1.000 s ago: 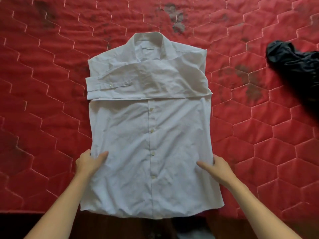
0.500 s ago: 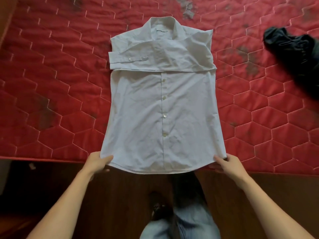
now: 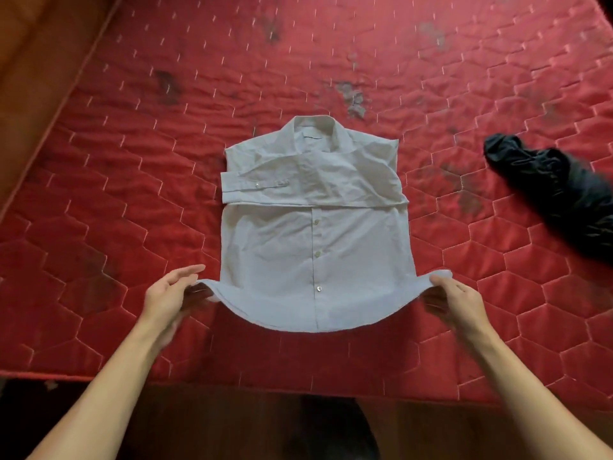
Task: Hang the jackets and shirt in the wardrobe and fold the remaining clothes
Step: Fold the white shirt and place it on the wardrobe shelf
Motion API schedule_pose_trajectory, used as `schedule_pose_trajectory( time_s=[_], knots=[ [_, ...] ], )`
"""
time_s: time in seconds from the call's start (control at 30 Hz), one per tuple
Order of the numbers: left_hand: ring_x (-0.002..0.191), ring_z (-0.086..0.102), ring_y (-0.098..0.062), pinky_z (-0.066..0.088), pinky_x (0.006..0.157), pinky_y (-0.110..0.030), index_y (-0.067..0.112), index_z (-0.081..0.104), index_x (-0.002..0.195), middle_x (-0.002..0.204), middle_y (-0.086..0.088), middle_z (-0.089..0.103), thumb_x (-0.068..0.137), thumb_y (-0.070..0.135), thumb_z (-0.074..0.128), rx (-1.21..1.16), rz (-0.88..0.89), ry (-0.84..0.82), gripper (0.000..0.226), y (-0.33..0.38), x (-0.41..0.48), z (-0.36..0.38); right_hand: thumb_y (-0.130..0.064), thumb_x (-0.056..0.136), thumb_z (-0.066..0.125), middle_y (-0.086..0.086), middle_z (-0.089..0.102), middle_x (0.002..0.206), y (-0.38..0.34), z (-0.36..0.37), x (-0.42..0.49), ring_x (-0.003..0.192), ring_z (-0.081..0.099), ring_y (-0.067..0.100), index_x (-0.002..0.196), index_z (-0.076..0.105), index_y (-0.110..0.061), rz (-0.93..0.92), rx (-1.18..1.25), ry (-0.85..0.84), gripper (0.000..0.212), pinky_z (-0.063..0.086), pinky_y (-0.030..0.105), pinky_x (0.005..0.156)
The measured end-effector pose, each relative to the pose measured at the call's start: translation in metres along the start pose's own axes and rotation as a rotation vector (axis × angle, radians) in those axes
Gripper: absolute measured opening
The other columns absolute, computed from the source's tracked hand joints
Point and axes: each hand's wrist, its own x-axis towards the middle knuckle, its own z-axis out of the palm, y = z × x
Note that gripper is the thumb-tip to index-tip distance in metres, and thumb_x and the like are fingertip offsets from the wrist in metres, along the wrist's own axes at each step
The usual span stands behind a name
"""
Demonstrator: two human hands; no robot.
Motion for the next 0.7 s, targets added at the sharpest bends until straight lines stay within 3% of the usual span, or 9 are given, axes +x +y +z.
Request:
schedule_pose_trajectory(
  time_s=[0.13,0.37,0.43,0.5,0.53,0.6,0.7],
  knots=[
    [0.061,0.072,-0.011,0.057,0.052,-0.021,0.009,0.067,0.109,0.074,-0.003,0.074,0.099,0.002,0.047,-0.153,0.000,0.013,0.023,0.049,0.045,0.032,-0.016,0.094,0.060,-0.002,0.065,0.054,-0.060,0.022,0.052,0.052,0.066,0.011,0.074,0.063,-0.010,-0.045,0.084,-0.020,0.021,0.049,0.029,0.063],
    [0.057,0.071,-0.009,0.057,0.055,-0.023,0.017,0.064,0.091,0.066,0.001,0.073,0.099,0.003,0.043,-0.295,0.046,0.103,0.026,0.164,0.158,0.100,-0.025,0.098,0.055,-0.005,0.069,0.059,-0.180,0.086,0.176,0.052,0.066,0.007,0.078,0.063,-0.017,-0.099,0.162,-0.079,0.023,0.048,0.026,0.065],
    [0.063,0.072,-0.009,0.056,0.061,-0.025,0.018,0.062,0.100,0.075,0.000,0.073,0.098,0.003,0.042,-0.305,0.098,0.118,0.025,0.204,0.197,0.123,-0.026,0.100,0.052,-0.005,0.070,0.061,-0.216,0.107,0.214,0.054,0.067,0.007,0.080,0.062,-0.018,-0.129,0.190,-0.055,0.024,0.048,0.024,0.064],
    [0.080,0.073,-0.015,0.058,0.072,-0.030,0.019,0.054,0.128,0.095,-0.005,0.071,0.100,0.008,0.047,-0.279,0.162,0.095,0.031,0.233,0.234,0.145,-0.032,0.103,0.047,0.000,0.072,0.076,-0.244,0.125,0.250,0.065,0.070,0.010,0.089,0.062,-0.017,-0.158,0.156,-0.058,0.025,0.051,0.025,0.066],
    [0.091,0.071,-0.019,0.057,0.078,-0.033,0.022,0.043,0.143,0.109,-0.007,0.067,0.100,0.014,0.052,-0.227,0.180,0.083,0.045,0.240,0.250,0.155,-0.037,0.103,0.045,0.003,0.071,0.086,-0.252,0.133,0.267,0.074,0.070,0.014,0.098,0.060,-0.014,-0.170,0.099,-0.079,0.028,0.052,0.027,0.070],
    [0.110,0.064,-0.023,0.054,0.087,-0.037,0.029,0.025,0.155,0.133,-0.011,0.056,0.094,0.026,0.061,0.012,0.213,0.122,0.071,0.234,0.275,0.172,-0.044,0.102,0.045,0.007,0.069,0.104,-0.252,0.143,0.298,0.092,0.069,0.021,0.112,0.057,-0.012,-0.228,-0.127,-0.078,0.036,0.053,0.036,0.083],
    [0.130,0.048,-0.036,0.041,0.108,-0.046,0.028,0.022,0.156,0.146,-0.021,0.046,0.091,0.033,0.065,0.614,0.295,0.219,0.078,0.178,0.292,0.180,-0.044,0.097,0.054,0.003,0.062,0.123,-0.216,0.146,0.319,0.111,0.059,0.021,0.126,0.059,-0.013,-0.401,-0.567,0.008,0.043,0.044,0.036,0.097]
  ],
)
